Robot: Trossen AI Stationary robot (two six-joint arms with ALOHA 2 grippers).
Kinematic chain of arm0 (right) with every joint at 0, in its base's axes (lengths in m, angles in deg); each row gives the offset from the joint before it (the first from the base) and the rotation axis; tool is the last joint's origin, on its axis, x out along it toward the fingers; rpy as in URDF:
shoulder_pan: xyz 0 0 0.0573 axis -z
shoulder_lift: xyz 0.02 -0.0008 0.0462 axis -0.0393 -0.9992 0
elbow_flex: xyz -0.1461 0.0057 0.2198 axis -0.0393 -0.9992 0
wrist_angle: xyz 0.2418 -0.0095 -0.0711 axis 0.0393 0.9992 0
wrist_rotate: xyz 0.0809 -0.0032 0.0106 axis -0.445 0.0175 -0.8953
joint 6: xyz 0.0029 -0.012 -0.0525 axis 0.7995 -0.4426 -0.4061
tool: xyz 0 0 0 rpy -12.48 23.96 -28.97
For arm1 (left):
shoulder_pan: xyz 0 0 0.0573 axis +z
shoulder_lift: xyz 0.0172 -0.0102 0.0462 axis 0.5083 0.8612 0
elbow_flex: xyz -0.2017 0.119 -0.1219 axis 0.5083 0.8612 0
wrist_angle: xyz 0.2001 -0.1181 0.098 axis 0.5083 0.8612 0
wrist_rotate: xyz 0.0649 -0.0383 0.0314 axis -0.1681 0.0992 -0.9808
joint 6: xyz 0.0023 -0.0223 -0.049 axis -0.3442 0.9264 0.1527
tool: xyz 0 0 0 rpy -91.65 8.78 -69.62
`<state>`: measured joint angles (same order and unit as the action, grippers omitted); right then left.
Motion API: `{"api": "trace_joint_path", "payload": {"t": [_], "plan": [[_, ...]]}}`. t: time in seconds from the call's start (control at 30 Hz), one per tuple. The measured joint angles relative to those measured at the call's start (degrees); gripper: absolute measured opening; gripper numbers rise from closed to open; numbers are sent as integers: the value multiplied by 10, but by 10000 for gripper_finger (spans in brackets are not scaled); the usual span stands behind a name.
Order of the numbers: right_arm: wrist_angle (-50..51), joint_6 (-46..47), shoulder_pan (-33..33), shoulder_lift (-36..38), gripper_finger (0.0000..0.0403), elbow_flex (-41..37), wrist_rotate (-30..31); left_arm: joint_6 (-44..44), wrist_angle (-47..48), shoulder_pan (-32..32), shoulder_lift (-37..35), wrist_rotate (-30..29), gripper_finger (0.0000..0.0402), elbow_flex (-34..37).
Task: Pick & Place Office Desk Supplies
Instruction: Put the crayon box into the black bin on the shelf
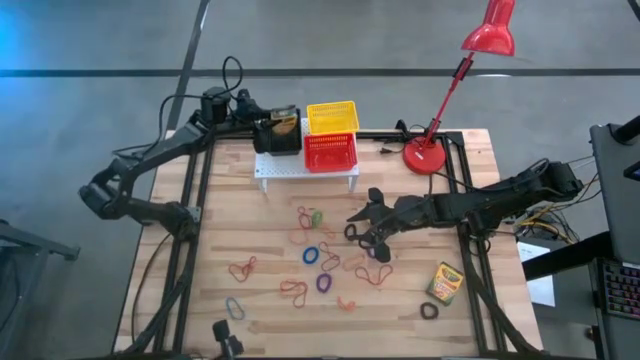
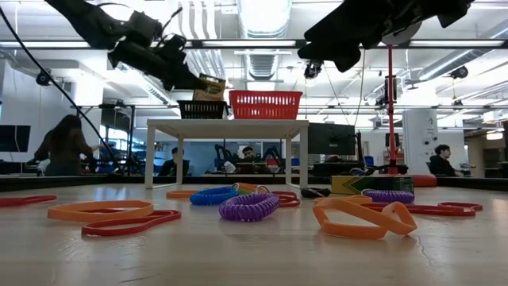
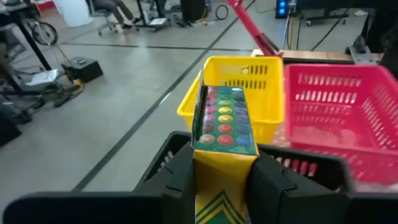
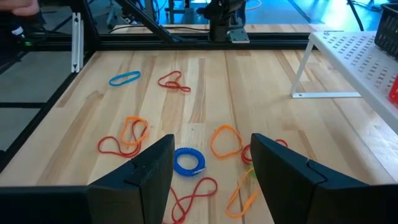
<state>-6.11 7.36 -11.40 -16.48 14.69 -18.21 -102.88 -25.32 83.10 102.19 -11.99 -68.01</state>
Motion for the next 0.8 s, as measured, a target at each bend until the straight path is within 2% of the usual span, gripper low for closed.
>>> {"api": "trace_joint_path", "payload": {"t": [0.3,0.8], "plan": [[0,9,0,0,205,0,0,6,-31,40,43,80,99,-13],[1,16,0,0,205,0,0,32,-31,48,64,75,108,-11]]}}
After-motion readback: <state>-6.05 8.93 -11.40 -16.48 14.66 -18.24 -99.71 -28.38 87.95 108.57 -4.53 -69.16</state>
